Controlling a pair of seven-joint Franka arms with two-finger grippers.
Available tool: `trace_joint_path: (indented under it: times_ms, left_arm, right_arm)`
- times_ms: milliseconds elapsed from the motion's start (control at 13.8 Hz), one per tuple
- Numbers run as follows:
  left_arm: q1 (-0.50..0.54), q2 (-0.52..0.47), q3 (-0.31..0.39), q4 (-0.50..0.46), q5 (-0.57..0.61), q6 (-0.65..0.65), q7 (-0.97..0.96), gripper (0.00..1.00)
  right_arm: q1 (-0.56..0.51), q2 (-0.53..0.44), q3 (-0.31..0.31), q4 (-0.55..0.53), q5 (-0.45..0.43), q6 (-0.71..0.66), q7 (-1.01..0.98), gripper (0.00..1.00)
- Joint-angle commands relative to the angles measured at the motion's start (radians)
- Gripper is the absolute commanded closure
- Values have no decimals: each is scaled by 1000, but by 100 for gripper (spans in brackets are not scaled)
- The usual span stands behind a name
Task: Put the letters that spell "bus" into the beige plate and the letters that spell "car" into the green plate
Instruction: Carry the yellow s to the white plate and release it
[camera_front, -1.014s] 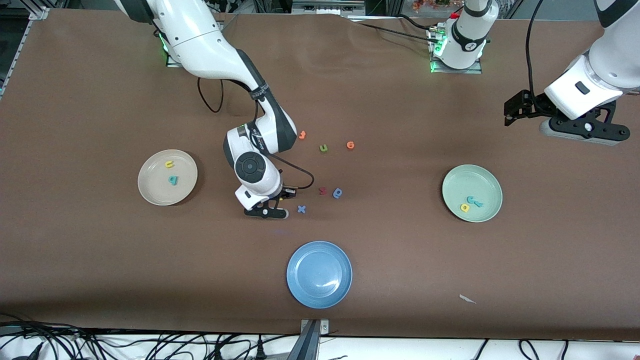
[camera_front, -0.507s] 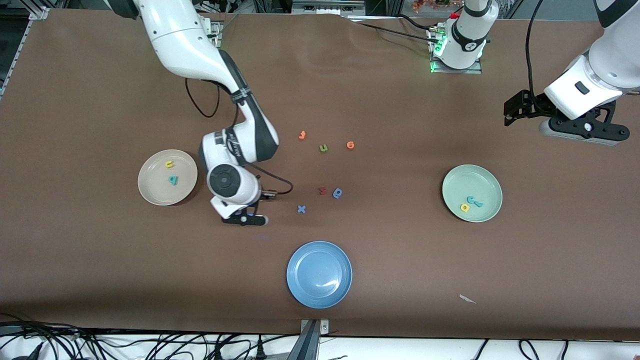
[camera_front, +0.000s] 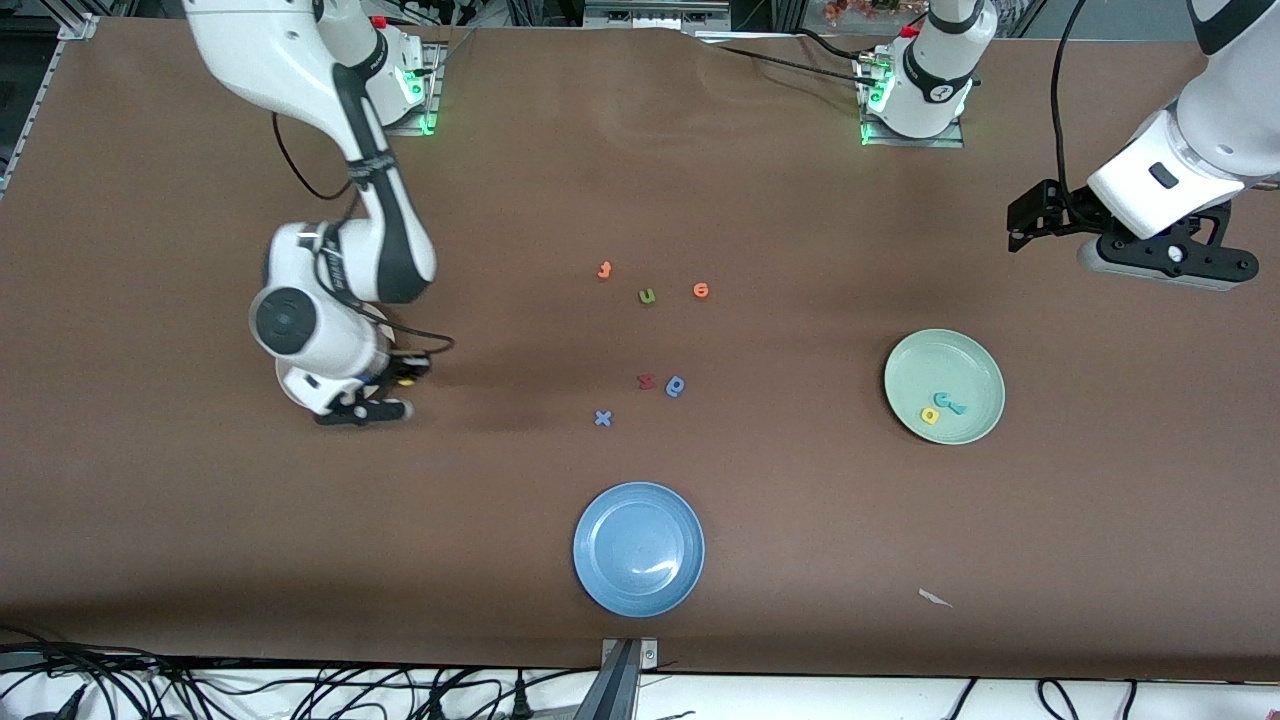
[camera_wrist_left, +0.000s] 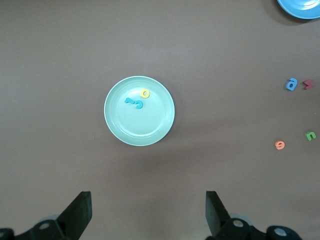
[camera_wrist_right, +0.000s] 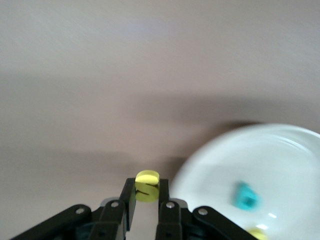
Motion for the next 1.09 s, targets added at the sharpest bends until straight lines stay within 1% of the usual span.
trace_joint_path:
  times_ms: [0,72,145,217,290,362,507,724,1014]
  left_arm:
    - [-7,15,1,33,26,-23,4,0]
    - [-7,15,1,33,26,-23,4,0]
    - [-7,15,1,33,26,-25,2,0]
    - [-7,15,1,33,26,-25,2,0]
    - [-9,15,1,33,26,-23,2,0]
    - [-7,15,1,33,26,-23,2,0]
    - [-9,15,1,33,26,-23,2,0]
    - [-9,15,1,33,26,-23,2,0]
    - [-9,15,1,33,26,-25,1,0]
  right_arm:
    - [11,-150,-77,-227,-9,98,-157,96]
    - [11,-163,-98,-269,-11,135,-194,96]
    - [11,-169,-118,-304,-6,179,-235,94]
    - [10,-169,-126,-317,-1,201,-235,71]
    - [8,-169,-128,-317,6,198,-220,21]
    - [8,-169,-132,-309,5,183,-202,0]
    - [8,-169,-149,-259,5,110,-194,0]
    - [0,-154,-157,-118,3,-114,-95,0]
    - [0,-154,-160,-30,-4,-247,-32,0]
